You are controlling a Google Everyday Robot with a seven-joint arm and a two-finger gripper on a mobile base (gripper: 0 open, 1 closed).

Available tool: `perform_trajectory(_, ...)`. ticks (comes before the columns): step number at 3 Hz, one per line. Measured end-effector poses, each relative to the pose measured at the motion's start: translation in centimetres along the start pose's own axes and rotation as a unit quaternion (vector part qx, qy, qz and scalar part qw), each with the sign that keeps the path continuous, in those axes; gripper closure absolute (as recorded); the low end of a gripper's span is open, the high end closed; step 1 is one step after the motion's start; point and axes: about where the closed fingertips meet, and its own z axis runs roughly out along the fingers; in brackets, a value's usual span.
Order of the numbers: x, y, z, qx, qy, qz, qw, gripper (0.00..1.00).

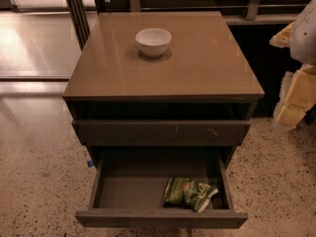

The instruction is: Pick green jalapeno chip bag from middle drawer and place on counter

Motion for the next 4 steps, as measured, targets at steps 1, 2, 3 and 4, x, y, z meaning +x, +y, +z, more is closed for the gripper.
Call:
perform_trajectory(1, 0.0, 0.0, 0.0, 0.0, 0.0, 0.0, 1.0, 0.0)
perform_trajectory(2, 0.9, -0.2, 0.5, 0.04, -0.022, 0.023, 0.9987, 0.0)
perform_trajectory(3, 2.3, 0.5, 2.4, 0.059, -0.05, 0.076, 0.9941, 0.0)
perform_trajectory(4, 5.5, 2.3, 7.9, 0.056, -0.068, 0.179, 0.9798, 0.0)
